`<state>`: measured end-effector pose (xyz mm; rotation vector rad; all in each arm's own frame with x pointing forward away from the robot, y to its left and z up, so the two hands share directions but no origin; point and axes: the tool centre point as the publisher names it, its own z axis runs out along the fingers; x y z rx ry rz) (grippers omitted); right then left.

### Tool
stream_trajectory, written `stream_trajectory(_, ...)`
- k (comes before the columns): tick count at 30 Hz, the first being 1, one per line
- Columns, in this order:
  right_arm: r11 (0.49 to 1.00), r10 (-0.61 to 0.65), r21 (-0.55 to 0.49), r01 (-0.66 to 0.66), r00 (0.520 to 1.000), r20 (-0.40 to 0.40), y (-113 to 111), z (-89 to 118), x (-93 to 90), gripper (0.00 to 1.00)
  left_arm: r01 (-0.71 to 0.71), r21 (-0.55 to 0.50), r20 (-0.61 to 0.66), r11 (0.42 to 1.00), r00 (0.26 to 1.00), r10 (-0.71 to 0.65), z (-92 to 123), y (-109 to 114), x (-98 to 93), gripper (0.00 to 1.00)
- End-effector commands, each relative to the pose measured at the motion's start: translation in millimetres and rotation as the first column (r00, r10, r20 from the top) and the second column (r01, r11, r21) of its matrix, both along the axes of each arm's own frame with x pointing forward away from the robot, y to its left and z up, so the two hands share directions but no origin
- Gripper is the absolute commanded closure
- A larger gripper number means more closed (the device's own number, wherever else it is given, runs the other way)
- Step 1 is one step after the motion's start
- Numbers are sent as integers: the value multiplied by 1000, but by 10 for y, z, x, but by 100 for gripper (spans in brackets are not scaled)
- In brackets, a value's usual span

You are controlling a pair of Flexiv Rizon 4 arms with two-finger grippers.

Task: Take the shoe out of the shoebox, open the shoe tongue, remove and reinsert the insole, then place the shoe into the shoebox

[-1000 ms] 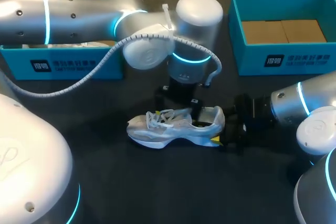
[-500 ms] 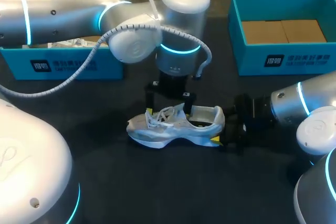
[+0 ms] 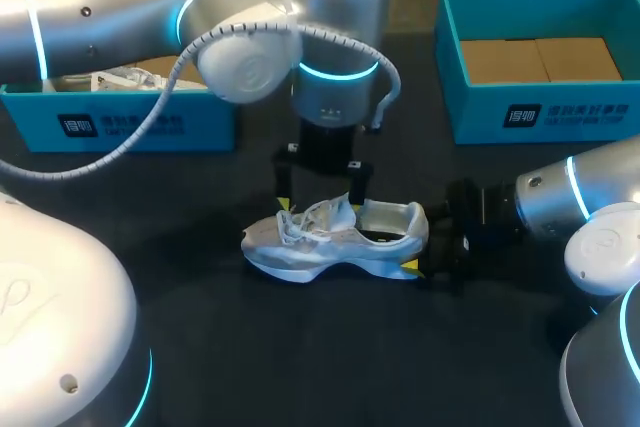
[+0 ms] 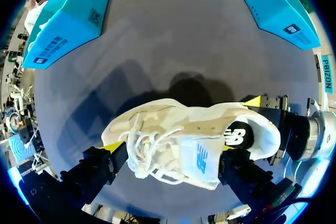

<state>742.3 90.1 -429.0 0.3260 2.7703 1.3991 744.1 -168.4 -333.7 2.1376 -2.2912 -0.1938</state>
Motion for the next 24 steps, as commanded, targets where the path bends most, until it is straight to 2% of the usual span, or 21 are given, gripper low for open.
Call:
stream_trajectory(1,1000,-2,-3,2,1000,1,33,-32,-9,100,-4,-2,-7,1000,1000,4,50,0,8,0)
stream_trajectory(11,1000,-2,-3,2,1000,1,33,-32,-9,100,-7,-2,-9,1000,1000,7,130,-35,-34,0)
stream_trajectory(12,1000,-2,-3,2,1000,1,33,-32,-9,100,-6,1,-11,1000,1000,6,120,-42,-39,8)
stream_trajectory(13,1000,-2,-3,2,1000,1,33,-32,-9,100,-4,3,-13,1000,1000,4,115,-46,-41,51)
stream_trajectory(14,1000,-2,-3,2,1000,1,33,-32,-9,100,-7,3,-13,1000,1000,7,114,-46,-43,71)
stream_trajectory(15,1000,-2,-3,2,1000,1,33,-32,-9,100,-8,3,-13,1000,1000,8,114,-50,-49,84)
stream_trajectory(17,1000,-2,-3,2,1000,1,33,-32,-9,100,-7,4,-16,1000,1000,7,118,-58,-63,96)
stream_trajectory(19,1000,-2,-3,2,1000,1,33,-32,-9,100,-5,6,-20,1000,1000,5,122,-69,-79,100)
stream_trajectory(24,1000,-2,-3,2,1000,1,33,-32,-9,100,11,-15,-41,1000,999,-11,132,-93,-120,100)
